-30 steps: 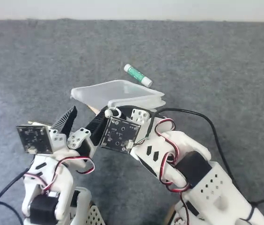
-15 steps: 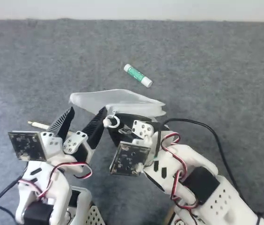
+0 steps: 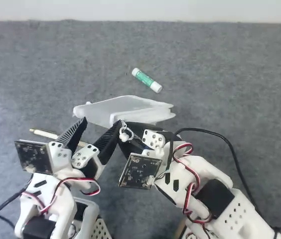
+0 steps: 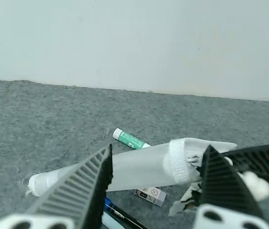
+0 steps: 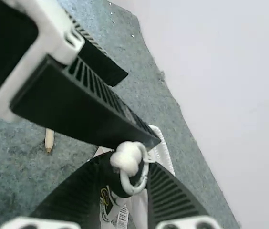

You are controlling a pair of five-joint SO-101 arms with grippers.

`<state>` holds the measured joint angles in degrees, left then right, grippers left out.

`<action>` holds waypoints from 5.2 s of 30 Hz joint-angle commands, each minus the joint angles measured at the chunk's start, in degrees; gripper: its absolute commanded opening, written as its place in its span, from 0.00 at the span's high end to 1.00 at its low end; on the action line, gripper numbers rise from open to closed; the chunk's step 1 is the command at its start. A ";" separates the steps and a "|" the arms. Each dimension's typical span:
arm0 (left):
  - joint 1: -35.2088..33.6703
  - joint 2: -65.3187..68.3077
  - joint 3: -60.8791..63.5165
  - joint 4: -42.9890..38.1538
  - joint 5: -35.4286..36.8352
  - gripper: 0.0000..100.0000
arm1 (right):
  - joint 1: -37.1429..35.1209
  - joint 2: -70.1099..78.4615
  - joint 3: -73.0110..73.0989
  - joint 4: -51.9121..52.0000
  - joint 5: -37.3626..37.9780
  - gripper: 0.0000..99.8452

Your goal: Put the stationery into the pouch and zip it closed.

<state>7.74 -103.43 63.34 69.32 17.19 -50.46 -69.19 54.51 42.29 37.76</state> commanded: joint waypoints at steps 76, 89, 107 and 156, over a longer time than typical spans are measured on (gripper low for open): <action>-18.90 -0.88 7.69 -5.80 -8.44 0.99 | 11.74 -1.27 2.55 -0.31 -3.69 0.99; -20.57 -0.88 7.69 -5.89 -8.44 0.99 | 15.60 -1.10 2.55 -2.15 -4.57 0.99; -25.32 -0.97 7.78 -7.03 -5.71 0.99 | 23.25 -0.84 2.46 -7.52 -15.03 0.99; -18.46 -0.09 11.38 -6.59 -9.32 0.80 | 24.40 -0.75 3.16 -8.57 -19.52 0.99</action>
<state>-11.78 -103.52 75.12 63.96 9.19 -26.37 -69.27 57.85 35.43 17.10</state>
